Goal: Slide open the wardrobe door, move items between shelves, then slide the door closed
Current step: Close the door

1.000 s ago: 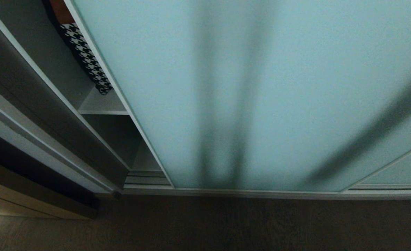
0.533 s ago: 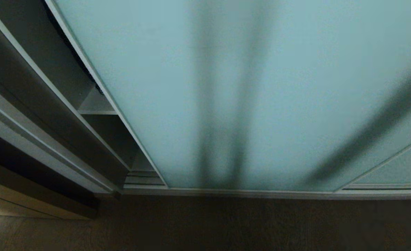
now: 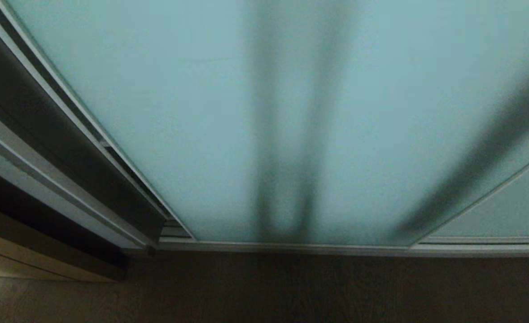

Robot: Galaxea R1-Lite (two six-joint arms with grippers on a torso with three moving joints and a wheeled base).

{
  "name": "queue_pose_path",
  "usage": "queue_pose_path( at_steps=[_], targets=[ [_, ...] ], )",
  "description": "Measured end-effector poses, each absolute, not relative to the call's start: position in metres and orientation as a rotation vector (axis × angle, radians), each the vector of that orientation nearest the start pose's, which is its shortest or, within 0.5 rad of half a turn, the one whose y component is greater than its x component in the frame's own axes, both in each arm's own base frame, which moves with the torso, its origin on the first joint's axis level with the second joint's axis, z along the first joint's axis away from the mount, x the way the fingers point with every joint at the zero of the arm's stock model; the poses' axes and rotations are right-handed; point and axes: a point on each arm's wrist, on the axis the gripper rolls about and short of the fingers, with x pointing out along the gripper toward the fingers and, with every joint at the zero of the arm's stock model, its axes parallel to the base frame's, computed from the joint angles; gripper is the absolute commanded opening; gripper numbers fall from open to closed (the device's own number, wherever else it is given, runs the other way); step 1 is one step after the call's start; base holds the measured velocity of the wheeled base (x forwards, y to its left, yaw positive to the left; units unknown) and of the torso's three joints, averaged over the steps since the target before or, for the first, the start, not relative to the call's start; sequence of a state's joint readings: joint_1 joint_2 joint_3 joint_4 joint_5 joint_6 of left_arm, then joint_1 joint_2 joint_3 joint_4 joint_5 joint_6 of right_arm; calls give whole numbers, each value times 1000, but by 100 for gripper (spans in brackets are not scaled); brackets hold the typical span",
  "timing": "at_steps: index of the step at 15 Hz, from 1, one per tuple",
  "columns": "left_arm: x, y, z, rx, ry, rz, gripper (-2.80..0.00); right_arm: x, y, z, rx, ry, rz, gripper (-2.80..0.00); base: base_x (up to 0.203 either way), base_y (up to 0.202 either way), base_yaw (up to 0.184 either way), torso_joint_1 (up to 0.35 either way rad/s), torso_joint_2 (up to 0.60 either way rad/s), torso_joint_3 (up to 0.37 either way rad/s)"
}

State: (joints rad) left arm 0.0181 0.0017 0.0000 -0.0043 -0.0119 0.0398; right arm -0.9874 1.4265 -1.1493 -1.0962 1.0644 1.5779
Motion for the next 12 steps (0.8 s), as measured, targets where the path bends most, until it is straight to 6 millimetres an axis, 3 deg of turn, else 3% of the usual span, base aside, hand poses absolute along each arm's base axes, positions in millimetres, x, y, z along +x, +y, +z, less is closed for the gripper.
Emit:
queue_pose_path(
  at_steps=[8, 12],
  targets=[
    [-23, -1, 76, 40, -2, 6, -280, 114, -126, 387, 790, -267, 413, -280, 0, 0, 0, 0, 0, 0],
    [-23, -1, 76, 40, -2, 5, -280, 99, -127, 407, 566, -367, 384, -280, 0, 0, 0, 0, 0, 0]
  ],
)
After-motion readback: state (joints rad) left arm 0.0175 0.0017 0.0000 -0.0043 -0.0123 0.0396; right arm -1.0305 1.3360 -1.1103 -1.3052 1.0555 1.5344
